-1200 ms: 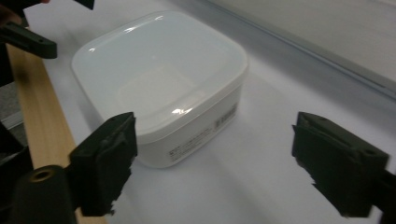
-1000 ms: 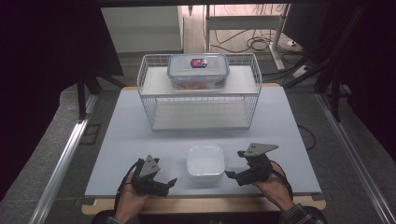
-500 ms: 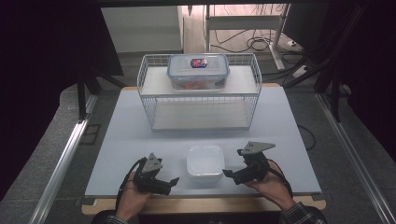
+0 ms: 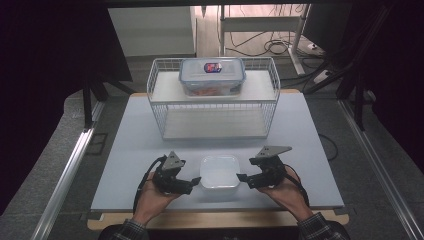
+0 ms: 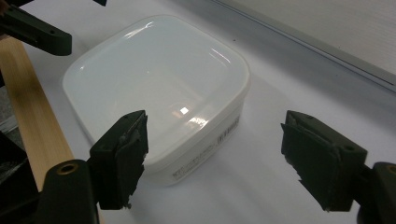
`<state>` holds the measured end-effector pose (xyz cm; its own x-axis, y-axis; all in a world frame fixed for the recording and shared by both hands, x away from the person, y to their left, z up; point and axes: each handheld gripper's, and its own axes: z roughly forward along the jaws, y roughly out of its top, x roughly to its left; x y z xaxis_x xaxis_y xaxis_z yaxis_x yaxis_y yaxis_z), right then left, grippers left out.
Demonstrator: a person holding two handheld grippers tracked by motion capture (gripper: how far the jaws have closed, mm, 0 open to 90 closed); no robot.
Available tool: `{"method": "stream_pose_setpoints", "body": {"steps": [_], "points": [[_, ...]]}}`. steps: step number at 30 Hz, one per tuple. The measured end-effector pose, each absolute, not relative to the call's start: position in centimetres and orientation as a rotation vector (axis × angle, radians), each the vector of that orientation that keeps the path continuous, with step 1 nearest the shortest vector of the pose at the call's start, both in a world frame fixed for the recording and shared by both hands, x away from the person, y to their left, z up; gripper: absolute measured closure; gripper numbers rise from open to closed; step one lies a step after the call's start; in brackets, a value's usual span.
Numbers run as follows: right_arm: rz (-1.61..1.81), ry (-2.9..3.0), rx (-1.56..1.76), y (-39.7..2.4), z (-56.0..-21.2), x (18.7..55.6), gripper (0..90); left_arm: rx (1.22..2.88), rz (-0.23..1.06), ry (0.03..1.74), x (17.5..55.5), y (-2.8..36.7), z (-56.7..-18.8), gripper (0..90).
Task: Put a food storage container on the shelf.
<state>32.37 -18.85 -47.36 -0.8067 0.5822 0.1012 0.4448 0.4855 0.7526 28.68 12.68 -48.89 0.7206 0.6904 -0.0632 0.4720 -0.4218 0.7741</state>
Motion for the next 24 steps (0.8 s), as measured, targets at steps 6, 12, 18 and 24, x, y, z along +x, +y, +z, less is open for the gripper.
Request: {"method": "stream_pose_setpoints", "body": {"steps": [6, 12, 18, 24], "points": [[1.213, 2.611, 0.882, -18.0, -47.8, 33.0, 23.6, 2.105, 0.286, 0.866, 30.2, 11.2, -49.3, 16.1], [1.244, 2.663, 0.926, -17.4, -48.4, 33.7, 21.4, 2.042, 0.140, 0.895, 30.9, 11.2, -50.1, 15.5], [1.283, 2.744, 1.014, -17.4, -48.8, 34.2, 21.9, 2.046, -0.008, 0.865, 30.8, 10.9, -50.6, 13.2], [1.254, 2.769, 1.050, -17.2, -48.6, 33.0, 30.1, 2.060, -0.068, 0.900, 30.0, 11.1, -50.5, 17.4]]}}
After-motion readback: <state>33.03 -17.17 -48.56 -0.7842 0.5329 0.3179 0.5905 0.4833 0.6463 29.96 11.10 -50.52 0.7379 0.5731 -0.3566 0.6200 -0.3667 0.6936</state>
